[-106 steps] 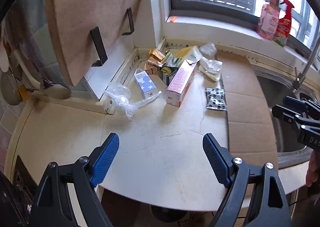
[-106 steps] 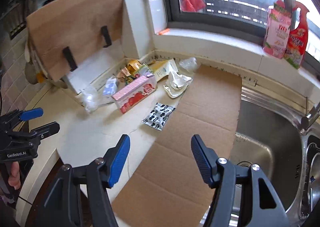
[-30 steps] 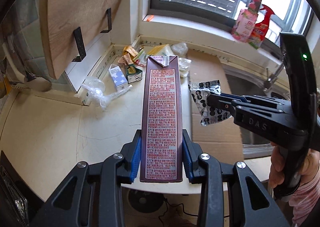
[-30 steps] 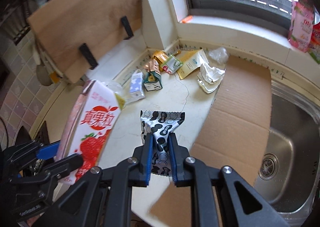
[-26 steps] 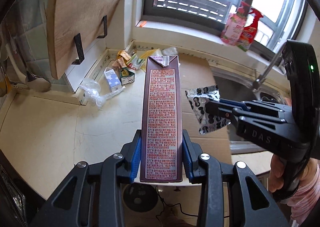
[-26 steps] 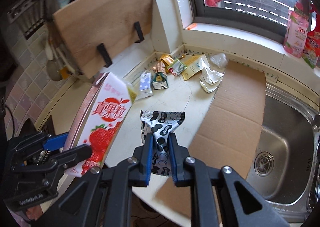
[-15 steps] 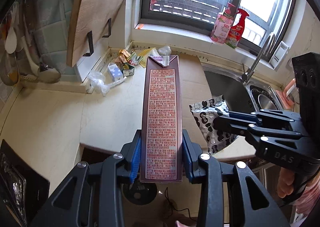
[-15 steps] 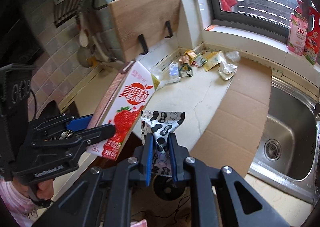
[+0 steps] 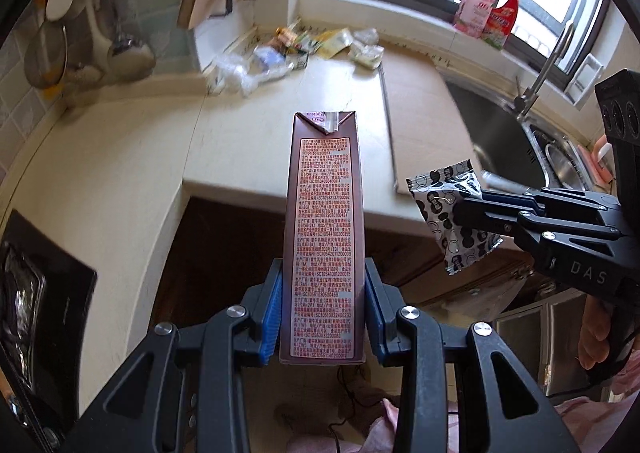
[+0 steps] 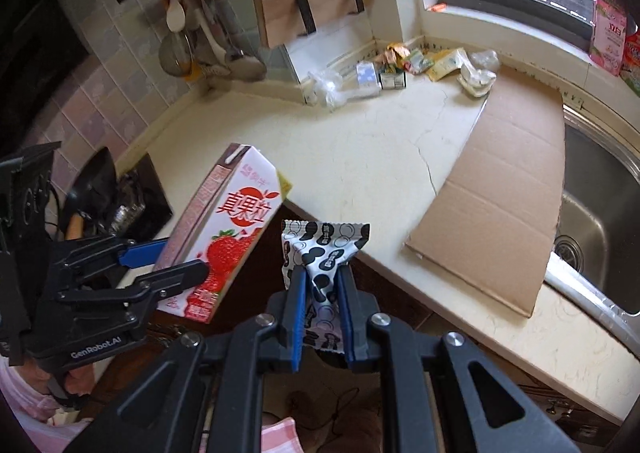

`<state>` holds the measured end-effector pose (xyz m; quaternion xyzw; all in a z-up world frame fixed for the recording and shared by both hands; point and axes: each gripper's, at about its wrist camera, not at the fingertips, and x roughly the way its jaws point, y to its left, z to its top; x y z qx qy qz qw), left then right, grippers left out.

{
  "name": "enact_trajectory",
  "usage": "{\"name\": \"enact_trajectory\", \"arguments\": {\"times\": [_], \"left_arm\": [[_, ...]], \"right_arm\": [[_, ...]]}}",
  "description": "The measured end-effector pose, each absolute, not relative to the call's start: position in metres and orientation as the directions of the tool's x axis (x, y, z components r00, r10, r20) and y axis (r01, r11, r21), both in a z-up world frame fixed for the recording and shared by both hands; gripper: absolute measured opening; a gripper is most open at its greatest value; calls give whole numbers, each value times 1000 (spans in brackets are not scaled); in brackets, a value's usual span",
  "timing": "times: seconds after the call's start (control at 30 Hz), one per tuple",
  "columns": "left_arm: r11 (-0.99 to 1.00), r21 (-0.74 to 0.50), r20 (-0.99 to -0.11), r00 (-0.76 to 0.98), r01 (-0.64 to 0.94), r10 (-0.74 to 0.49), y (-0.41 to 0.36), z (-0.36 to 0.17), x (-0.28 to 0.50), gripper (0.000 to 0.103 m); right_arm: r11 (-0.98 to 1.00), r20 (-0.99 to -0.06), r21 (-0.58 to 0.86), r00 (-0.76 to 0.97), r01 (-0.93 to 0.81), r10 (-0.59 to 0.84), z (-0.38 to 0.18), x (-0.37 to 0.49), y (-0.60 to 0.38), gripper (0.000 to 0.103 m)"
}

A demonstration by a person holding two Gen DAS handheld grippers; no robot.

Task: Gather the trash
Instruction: 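Carry the carton and wrapper down over the floor bin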

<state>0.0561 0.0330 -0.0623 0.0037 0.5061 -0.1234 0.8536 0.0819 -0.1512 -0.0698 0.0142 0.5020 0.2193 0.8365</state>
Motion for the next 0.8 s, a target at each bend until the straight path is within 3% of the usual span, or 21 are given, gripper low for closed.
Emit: {"name": "enact_trajectory", "arguments": {"times": [0.3,0.8], "left_arm": [[977,-134,-912,366,165,-187,44,-149,50,34],[981,-159,-949,259,107,-182,62,-337,67,34]], "right_arm": [[920,-883,232,330,-315,335,-162,78,-127,15],[936,-933,194,240,-292,269,-340,75,-94,15]]}}
